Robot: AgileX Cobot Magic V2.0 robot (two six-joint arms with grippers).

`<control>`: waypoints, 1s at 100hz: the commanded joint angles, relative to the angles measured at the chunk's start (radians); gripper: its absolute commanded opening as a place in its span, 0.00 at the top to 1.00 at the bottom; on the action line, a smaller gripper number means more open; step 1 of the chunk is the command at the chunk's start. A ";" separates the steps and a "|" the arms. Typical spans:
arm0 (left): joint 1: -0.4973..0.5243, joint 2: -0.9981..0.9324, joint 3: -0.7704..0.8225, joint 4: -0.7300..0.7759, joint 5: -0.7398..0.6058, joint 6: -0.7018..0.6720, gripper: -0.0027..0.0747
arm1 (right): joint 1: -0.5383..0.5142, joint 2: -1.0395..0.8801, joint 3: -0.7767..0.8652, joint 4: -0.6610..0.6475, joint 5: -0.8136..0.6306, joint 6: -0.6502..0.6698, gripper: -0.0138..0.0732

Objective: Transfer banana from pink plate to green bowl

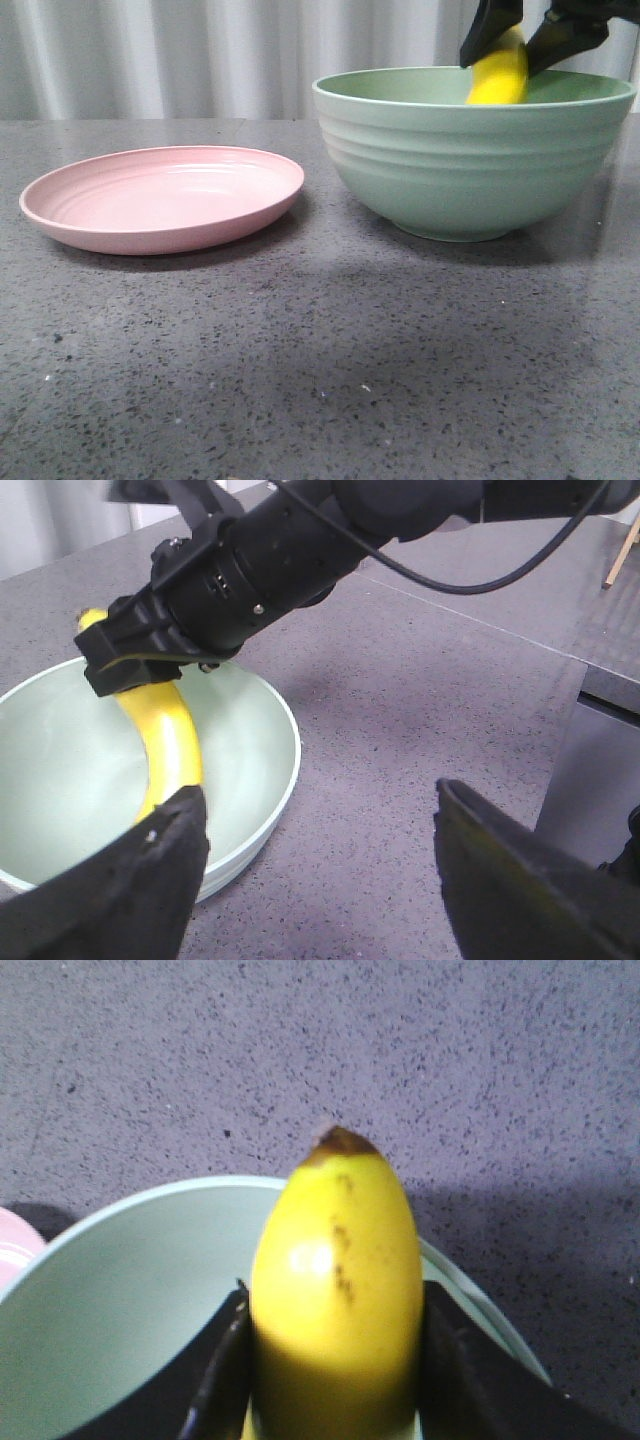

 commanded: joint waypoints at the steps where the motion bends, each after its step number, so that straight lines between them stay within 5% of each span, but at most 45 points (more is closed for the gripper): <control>1: -0.006 -0.025 -0.035 -0.004 -0.078 0.000 0.40 | 0.001 -0.066 -0.033 0.000 -0.054 -0.011 0.52; 22: -0.006 -0.025 -0.035 -0.004 -0.078 0.000 0.40 | 0.001 -0.086 -0.033 0.000 -0.003 -0.014 0.35; 73: -0.006 -0.025 -0.035 -0.004 -0.080 0.000 0.40 | 0.001 -0.234 -0.033 -0.039 0.036 -0.014 0.36; 84: -0.006 -0.025 -0.035 -0.004 -0.080 0.000 0.45 | 0.001 -0.284 -0.033 -0.041 0.064 -0.014 0.43; 100: -0.006 -0.025 -0.035 -0.004 -0.078 0.000 0.69 | 0.001 -0.358 -0.027 -0.049 0.112 -0.014 0.62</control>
